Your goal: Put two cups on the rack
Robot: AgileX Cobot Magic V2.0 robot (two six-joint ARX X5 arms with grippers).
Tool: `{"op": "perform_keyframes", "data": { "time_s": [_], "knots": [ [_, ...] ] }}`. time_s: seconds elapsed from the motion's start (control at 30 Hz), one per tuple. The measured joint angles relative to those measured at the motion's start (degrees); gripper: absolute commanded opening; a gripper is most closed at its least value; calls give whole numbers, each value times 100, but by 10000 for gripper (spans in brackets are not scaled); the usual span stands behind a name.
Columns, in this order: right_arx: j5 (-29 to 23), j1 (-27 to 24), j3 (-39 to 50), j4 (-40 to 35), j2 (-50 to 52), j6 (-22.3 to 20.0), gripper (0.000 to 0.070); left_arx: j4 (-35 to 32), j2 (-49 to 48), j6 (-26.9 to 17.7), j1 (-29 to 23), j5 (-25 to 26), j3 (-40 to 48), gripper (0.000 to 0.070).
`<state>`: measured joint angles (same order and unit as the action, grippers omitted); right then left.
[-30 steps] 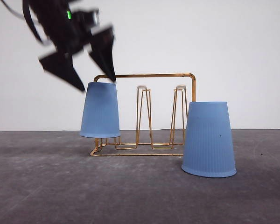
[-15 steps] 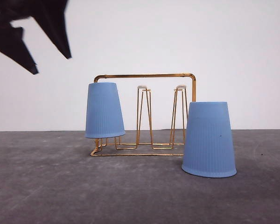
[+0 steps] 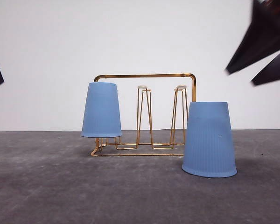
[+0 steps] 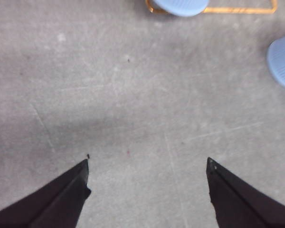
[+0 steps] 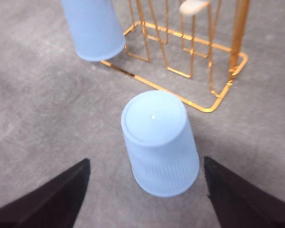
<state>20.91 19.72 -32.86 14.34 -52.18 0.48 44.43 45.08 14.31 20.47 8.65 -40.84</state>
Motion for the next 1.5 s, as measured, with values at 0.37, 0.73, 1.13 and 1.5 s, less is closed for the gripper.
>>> {"op": "perform_keyframes", "data": {
  "time_s": [0.37, 0.73, 1.13, 1.5],
  "knots": [
    [-169, 244, 0, -1839, -1993, 1, 562, -15, -118, 19, 0, -191, 0, 458],
    [-252, 278, -197, -1542, -2408, -3, 324, -29, -118, 108, 0, -233, 0, 458],
    [-480, 298, -2316, 1024, -2028, -3, 324, -32, -118, 163, 0, -233, 0, 458],
    [-1064, 310, -3012, -220, -2288, -22, 325, -32, -118, 163, 0, -233, 0, 458]
  ]
}}
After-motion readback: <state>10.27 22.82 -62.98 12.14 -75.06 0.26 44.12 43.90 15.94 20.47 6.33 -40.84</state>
